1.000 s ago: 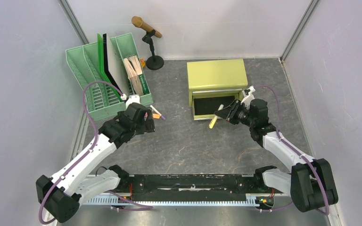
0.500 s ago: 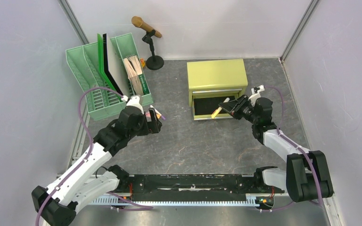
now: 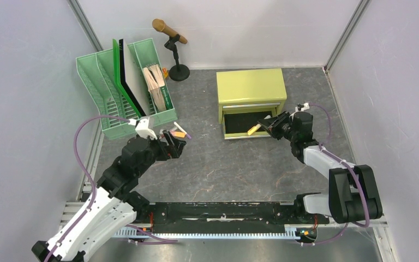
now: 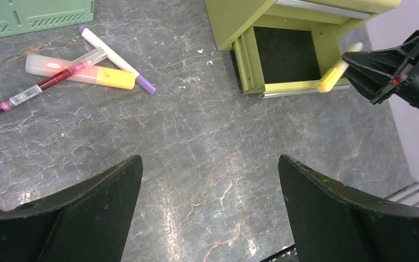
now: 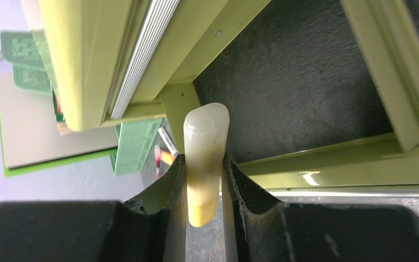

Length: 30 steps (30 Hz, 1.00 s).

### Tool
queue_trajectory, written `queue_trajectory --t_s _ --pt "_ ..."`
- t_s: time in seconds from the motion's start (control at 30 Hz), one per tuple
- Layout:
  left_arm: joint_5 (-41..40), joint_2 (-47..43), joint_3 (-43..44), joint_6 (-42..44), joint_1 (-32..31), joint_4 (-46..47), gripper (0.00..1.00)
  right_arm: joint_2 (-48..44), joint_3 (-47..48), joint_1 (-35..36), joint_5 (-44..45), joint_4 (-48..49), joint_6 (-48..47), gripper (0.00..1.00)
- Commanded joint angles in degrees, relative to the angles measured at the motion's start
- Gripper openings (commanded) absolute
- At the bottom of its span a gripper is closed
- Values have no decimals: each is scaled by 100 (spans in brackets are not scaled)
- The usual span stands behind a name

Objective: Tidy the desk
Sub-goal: Place the stationery in the drawer.

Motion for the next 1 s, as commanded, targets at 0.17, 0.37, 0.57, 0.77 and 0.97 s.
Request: queue_trajectory --t_s 0.17,0.37,0.57,0.77,0.97 --pt "-258 -1027 -682 -146 -2 899 100 322 391 -108 645 -116 479 2" --pt "-308 -985 -595 -279 -1 504 100 365 365 -158 585 6 533 18" --pt "-314 -732 -507 -394 -3 296 100 322 348 -237 489 169 599 41" --pt "-241 -570 -513 -510 0 215 100 386 309 -314 260 338 698 51" --pt "-230 -547 -550 -576 -1 153 100 401 319 -348 47 557 759 52"
